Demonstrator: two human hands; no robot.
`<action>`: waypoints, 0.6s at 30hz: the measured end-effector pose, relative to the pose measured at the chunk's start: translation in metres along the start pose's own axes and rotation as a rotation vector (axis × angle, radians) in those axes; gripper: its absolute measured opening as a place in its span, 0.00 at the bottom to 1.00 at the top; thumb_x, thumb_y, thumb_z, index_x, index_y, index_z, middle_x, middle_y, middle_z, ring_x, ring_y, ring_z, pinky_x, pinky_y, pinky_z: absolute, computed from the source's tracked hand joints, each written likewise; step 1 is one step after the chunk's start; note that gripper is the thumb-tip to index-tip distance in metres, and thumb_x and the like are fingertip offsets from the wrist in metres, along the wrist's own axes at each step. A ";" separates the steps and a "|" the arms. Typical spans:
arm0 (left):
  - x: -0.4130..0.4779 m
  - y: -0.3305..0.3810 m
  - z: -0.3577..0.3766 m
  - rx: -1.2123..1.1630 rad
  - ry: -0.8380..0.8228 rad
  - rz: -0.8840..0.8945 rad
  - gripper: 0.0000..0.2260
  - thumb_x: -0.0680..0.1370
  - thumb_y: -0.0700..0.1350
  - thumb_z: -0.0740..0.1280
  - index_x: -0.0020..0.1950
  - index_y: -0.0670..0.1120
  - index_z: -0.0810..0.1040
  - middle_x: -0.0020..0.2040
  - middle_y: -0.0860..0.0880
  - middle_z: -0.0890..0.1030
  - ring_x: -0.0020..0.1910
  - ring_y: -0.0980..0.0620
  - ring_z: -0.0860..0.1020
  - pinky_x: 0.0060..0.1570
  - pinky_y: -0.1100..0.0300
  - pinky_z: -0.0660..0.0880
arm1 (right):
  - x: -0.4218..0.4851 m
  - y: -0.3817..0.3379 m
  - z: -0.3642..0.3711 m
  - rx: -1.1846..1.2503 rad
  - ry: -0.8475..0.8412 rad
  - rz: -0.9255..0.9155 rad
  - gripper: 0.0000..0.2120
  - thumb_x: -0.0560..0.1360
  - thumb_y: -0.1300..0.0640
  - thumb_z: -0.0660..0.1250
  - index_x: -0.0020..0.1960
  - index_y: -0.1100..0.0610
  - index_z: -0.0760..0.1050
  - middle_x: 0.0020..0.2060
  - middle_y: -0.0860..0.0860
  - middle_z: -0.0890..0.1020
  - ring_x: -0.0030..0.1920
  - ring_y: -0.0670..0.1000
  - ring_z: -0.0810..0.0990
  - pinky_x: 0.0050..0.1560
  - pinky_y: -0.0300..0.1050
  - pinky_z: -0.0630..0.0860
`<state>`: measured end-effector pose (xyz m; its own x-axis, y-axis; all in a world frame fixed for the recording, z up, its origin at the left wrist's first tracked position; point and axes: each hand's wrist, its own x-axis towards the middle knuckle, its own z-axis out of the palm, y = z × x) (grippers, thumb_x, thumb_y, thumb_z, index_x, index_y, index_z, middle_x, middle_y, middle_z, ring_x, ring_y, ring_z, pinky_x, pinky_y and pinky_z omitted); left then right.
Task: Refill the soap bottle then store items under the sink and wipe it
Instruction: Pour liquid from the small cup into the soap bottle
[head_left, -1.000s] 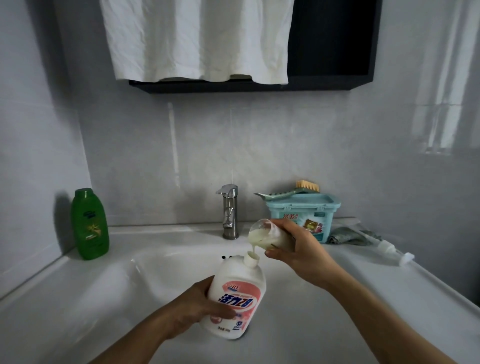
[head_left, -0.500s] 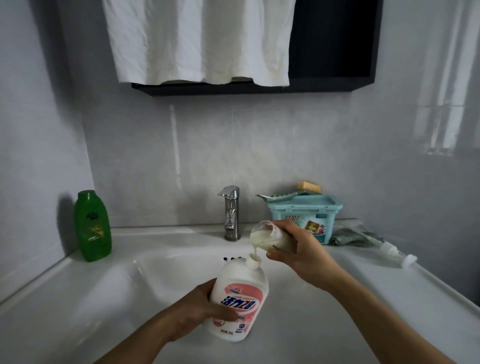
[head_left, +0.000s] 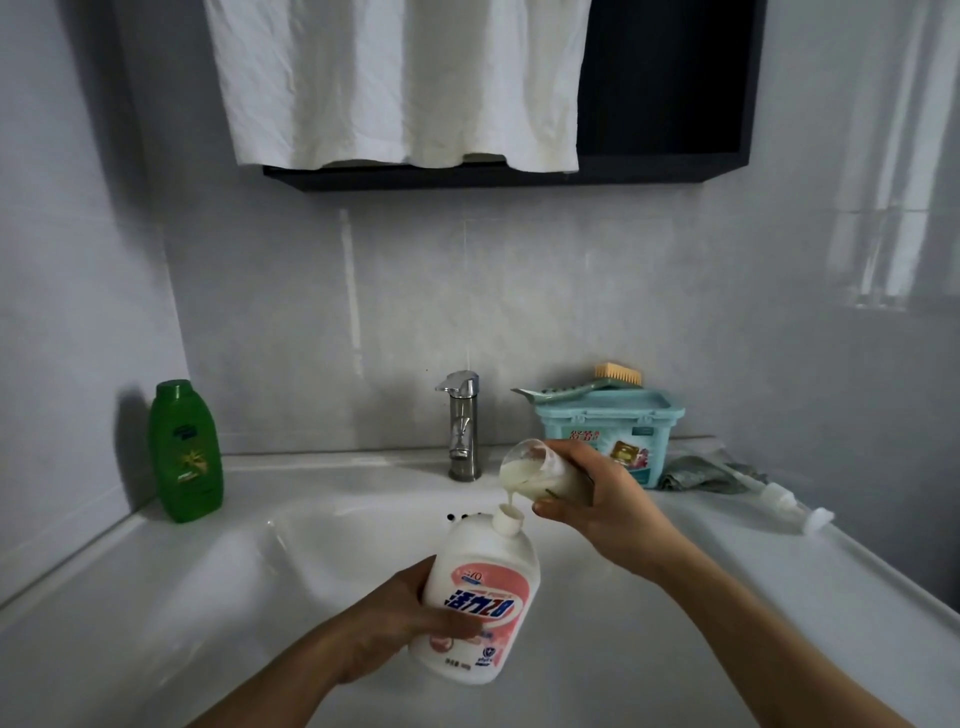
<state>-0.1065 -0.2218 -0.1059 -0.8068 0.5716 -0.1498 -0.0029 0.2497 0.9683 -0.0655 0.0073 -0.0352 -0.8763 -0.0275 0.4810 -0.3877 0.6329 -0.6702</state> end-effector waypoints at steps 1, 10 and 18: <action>0.000 0.000 0.000 -0.001 0.000 -0.007 0.25 0.67 0.37 0.77 0.62 0.46 0.76 0.55 0.45 0.84 0.56 0.46 0.81 0.59 0.49 0.77 | 0.000 0.000 0.000 0.001 -0.002 -0.002 0.25 0.69 0.55 0.74 0.62 0.47 0.69 0.50 0.41 0.75 0.51 0.42 0.75 0.53 0.38 0.74; 0.001 0.000 0.000 0.010 0.016 -0.019 0.29 0.61 0.40 0.79 0.60 0.48 0.77 0.53 0.46 0.84 0.55 0.46 0.82 0.58 0.47 0.77 | 0.001 -0.002 0.000 -0.003 0.004 -0.005 0.24 0.69 0.55 0.74 0.61 0.46 0.69 0.49 0.39 0.74 0.50 0.40 0.74 0.49 0.33 0.72; -0.001 0.003 0.003 0.064 0.036 -0.034 0.26 0.67 0.35 0.77 0.61 0.51 0.76 0.53 0.48 0.85 0.54 0.49 0.82 0.55 0.50 0.79 | 0.000 -0.003 0.000 -0.017 -0.001 -0.007 0.25 0.68 0.55 0.74 0.61 0.46 0.69 0.49 0.39 0.74 0.50 0.40 0.74 0.50 0.34 0.72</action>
<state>-0.1046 -0.2193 -0.1034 -0.8276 0.5336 -0.1744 0.0059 0.3189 0.9478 -0.0645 0.0053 -0.0334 -0.8739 -0.0327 0.4849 -0.3888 0.6458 -0.6571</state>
